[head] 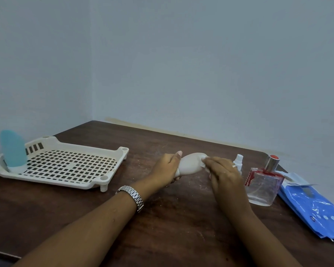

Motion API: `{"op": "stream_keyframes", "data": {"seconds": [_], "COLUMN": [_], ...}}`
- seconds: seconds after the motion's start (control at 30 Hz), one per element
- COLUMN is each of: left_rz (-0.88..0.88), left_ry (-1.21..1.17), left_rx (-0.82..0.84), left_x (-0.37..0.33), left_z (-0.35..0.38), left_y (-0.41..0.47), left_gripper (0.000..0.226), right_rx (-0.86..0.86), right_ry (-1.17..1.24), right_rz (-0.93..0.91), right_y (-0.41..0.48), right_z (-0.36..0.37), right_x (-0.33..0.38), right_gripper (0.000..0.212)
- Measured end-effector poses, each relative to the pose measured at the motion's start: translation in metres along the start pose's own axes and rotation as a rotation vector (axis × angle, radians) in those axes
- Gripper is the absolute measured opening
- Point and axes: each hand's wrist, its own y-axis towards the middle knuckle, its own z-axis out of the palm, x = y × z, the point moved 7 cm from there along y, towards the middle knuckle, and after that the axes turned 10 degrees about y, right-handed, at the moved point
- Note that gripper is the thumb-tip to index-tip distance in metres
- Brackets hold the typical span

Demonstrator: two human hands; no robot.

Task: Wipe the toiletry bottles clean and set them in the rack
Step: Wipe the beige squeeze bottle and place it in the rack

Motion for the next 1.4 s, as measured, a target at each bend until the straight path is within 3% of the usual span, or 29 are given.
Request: {"op": "stream_keyframes", "data": {"seconds": [0.13, 0.3, 0.67, 0.87, 1.07, 1.2, 1.4], "left_rz": [-0.031, -0.069, -0.131, -0.132, -0.113, -0.098, -0.139], "left_ry": [-0.06, -0.205, -0.457, -0.413, -0.467, -0.483, -0.672], "left_rx": [0.062, 0.096, 0.143, 0.05, 0.067, -0.002, 0.095], "left_x": [-0.002, -0.003, -0.005, -0.002, -0.007, -0.003, -0.001], "left_z": [0.005, 0.007, 0.018, 0.017, 0.02, 0.019, 0.026], "left_y": [-0.005, -0.009, -0.014, -0.009, -0.012, -0.008, -0.005], "left_gripper": [0.044, 0.047, 0.06, 0.069, 0.041, 0.067, 0.078], "right_rx": [-0.077, -0.13, -0.037, 0.078, 0.116, 0.134, 0.193], "right_ry": [0.043, 0.119, 0.131, 0.157, 0.162, 0.154, 0.154], "right_rz": [0.122, 0.134, -0.013, -0.073, -0.089, -0.106, -0.177], "right_y": [0.002, 0.0, -0.005, -0.009, -0.007, -0.008, -0.011], "right_z": [-0.009, -0.011, 0.008, 0.022, 0.021, 0.023, 0.024], "right_x": [-0.01, -0.008, 0.024, 0.039, 0.044, 0.042, 0.051], "right_gripper": [0.038, 0.035, 0.026, 0.029, 0.03, 0.029, 0.031]}}
